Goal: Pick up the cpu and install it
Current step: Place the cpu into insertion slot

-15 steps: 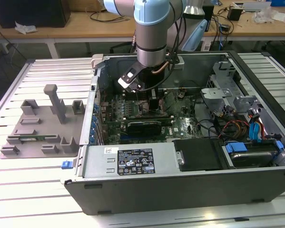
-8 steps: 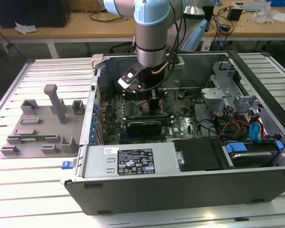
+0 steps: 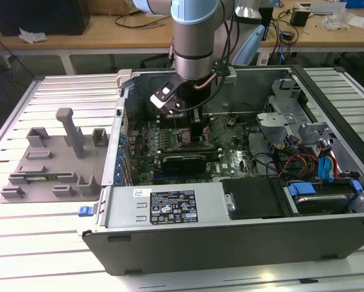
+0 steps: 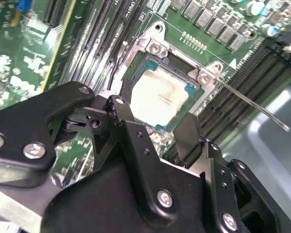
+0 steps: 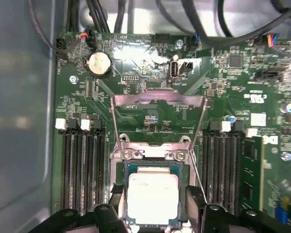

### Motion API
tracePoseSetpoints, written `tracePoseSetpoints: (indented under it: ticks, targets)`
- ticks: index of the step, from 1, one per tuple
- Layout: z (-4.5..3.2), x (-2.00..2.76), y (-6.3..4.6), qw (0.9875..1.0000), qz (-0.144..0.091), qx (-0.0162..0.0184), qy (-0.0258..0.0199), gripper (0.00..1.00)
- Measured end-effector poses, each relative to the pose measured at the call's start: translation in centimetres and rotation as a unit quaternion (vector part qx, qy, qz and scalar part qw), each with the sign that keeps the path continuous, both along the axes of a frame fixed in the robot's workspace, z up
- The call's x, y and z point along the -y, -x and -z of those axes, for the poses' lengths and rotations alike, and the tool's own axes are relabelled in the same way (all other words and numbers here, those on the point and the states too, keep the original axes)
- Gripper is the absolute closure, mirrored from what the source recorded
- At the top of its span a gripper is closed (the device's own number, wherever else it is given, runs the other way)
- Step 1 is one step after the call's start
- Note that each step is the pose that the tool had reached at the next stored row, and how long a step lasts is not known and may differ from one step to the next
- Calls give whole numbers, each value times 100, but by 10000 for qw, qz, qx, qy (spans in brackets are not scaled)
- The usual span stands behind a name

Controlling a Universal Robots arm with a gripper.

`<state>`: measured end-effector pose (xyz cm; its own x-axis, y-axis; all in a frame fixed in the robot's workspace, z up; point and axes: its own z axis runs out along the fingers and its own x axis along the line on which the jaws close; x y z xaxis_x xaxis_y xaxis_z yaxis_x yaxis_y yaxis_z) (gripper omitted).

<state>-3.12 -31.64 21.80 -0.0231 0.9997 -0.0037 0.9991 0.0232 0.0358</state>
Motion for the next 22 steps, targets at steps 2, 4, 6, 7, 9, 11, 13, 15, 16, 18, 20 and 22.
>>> tracePoseSetpoints:
  ticks: [2, 4, 6, 7, 9, 11, 13, 15, 16, 18, 20, 22]
  targets:
    - [-103, 0, 0, 10000, 0, 0, 0, 39]
    - [-230, 0, 0, 10000, 0, 0, 3, 39]
    - [-266, 0, 0, 10000, -1, -1, 10, 39]
    - [-266, 0, -1, 10000, -1, 0, 11, 39]
    - [-267, 0, 0, 10000, 0, 0, 17, 39]
    - [-267, 0, 0, 10000, 0, 0, 22, 40]
    - [-267, 0, 0, 10000, 0, 0, 26, 53]
    - [-267, 0, 0, 10000, 0, 0, 31, 65]
    - [-267, 0, 0, 10000, 0, 0, 33, 71]
    - [-267, 0, 0, 10000, 0, 0, 36, 83]
    - [-267, 0, 0, 10000, 0, 0, 40, 89]
    - [-267, 0, 0, 10000, 0, 0, 43, 89]
